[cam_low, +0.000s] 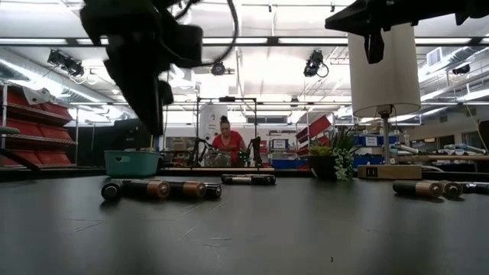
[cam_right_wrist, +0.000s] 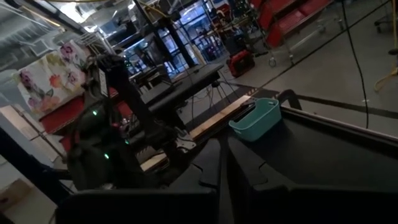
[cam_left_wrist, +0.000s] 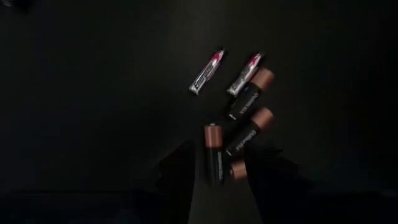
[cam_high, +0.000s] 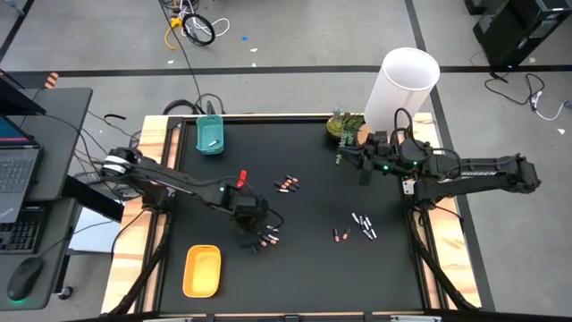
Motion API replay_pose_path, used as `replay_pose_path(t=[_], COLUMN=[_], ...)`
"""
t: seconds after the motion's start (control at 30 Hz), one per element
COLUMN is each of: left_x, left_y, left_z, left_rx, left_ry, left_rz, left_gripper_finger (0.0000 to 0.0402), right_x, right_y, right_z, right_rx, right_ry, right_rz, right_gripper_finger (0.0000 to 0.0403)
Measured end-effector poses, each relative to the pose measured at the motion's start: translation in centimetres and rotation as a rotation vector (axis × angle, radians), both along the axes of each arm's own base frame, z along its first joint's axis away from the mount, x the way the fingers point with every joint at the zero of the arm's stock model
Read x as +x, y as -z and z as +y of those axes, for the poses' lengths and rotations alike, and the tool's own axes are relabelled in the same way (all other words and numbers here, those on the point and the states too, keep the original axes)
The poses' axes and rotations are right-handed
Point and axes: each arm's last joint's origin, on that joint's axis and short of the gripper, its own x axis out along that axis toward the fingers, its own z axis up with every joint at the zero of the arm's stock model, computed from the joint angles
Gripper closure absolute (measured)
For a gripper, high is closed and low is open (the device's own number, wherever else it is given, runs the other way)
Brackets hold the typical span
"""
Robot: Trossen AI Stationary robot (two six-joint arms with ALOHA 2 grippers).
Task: Sort batteries
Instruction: Put the black battery into the yellow bin
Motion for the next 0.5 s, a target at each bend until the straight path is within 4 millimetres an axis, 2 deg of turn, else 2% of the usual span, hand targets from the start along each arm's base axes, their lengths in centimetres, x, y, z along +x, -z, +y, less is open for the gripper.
replay_pose_path(t=[0.2, 0.5], left_x=[0.7, 1.6], left_y=[2.0, 2.7], left_z=[-0.2, -0.4], left_rx=[0.014, 0.009], left_ry=[-0.023, -0.044], left_rz=[0.061, 0.021], left_gripper_finger=[0.025, 0.025], right_x=[0.0, 0.0], right_y=[0.0, 0.1], right_z=[0.4, 0.4], right_rx=[-0.003, -0.009], right_ry=[-0.012, -0.008], right_rz=[0.003, 0.013], right_gripper_finger=[0.0389, 0.0389])
